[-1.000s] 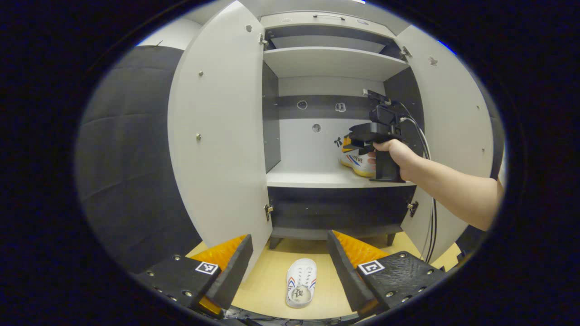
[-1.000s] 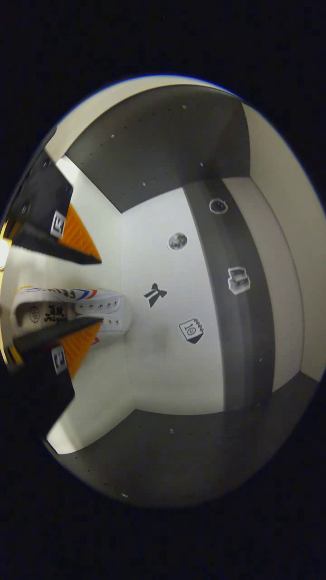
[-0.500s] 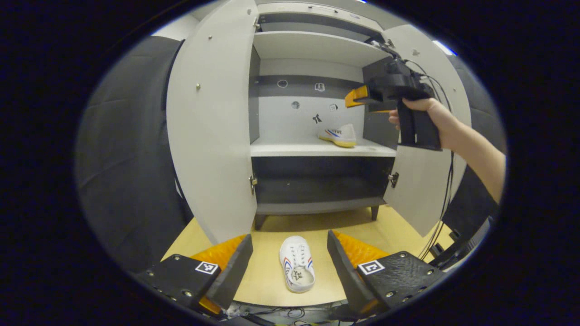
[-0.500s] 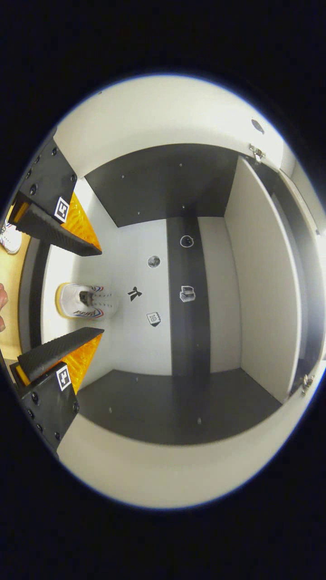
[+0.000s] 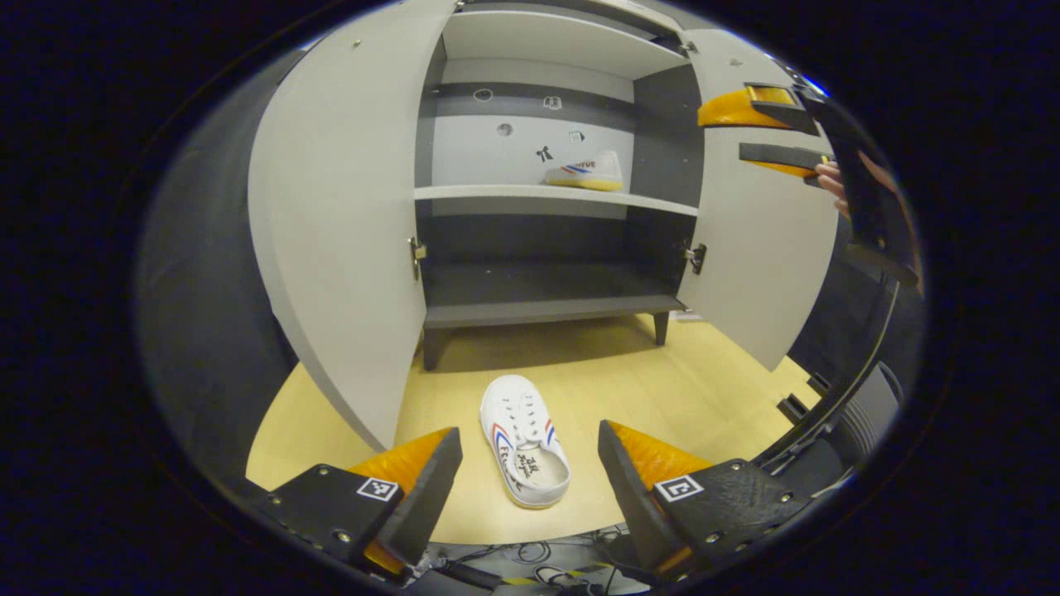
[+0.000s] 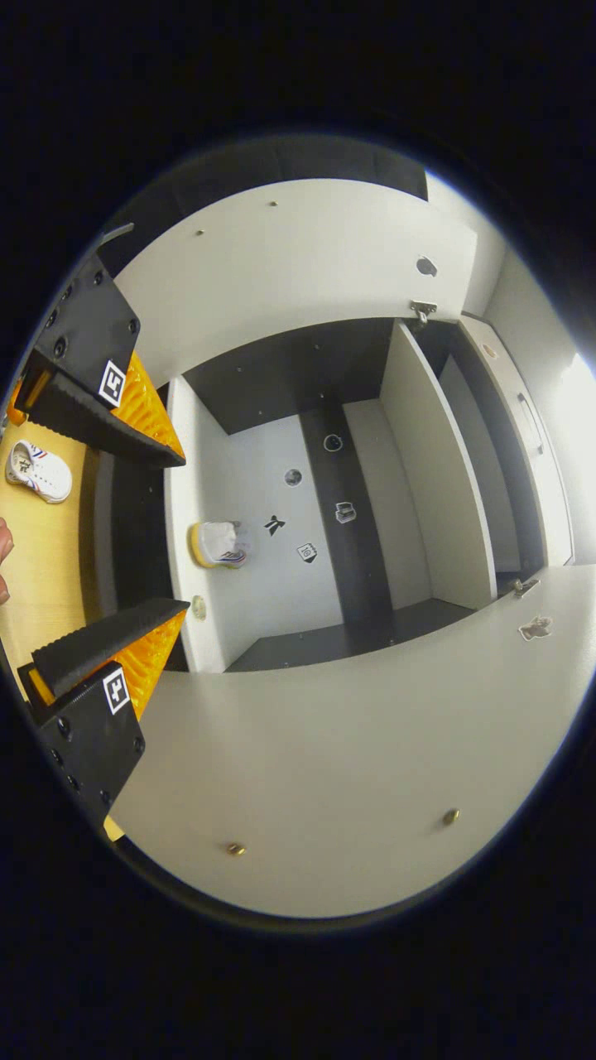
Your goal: Grab one shoe with the right hand and put it into the shoe cabinet, grab the other shoe with the left hand and put it into the shoe cabinet; then close the right door with the right hand and the left door with the left hand.
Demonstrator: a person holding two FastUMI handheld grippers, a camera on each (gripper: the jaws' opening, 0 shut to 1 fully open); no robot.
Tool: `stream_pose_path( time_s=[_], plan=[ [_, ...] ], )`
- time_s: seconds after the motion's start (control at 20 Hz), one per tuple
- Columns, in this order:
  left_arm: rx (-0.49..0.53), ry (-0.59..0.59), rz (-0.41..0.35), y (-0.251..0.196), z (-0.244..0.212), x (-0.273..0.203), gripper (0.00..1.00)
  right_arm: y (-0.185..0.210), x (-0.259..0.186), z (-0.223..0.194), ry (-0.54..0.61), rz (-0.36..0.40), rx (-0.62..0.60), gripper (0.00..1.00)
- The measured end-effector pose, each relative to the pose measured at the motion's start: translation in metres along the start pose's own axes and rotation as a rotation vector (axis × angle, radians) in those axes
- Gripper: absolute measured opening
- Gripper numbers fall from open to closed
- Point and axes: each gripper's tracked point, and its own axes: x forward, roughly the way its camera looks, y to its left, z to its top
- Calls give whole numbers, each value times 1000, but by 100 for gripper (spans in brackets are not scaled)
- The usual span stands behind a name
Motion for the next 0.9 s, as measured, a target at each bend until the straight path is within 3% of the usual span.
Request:
stream_pose_path(
  time_s=[0.15,0.25,0.3,0.6,0.8,0.9],
  plan=[
    [71,34,20,8,-23,29,95,-1,-38,-38,59,-34,-27,98],
    [143,45,45,13,-30,47,98,-13,-60,-55,83,-98,-37,98],
    [166,52,43,13,-32,57,93,-19,-71,-63,95,-129,-41,98],
    [175,120,27,24,-54,109,95,-73,-121,-88,149,-299,-18,98],
    [241,150,41,32,-65,127,93,-119,-150,-95,171,-424,36,98],
    [219,191,55,38,-77,133,92,-140,-161,-100,186,-490,32,98]
  ],
)
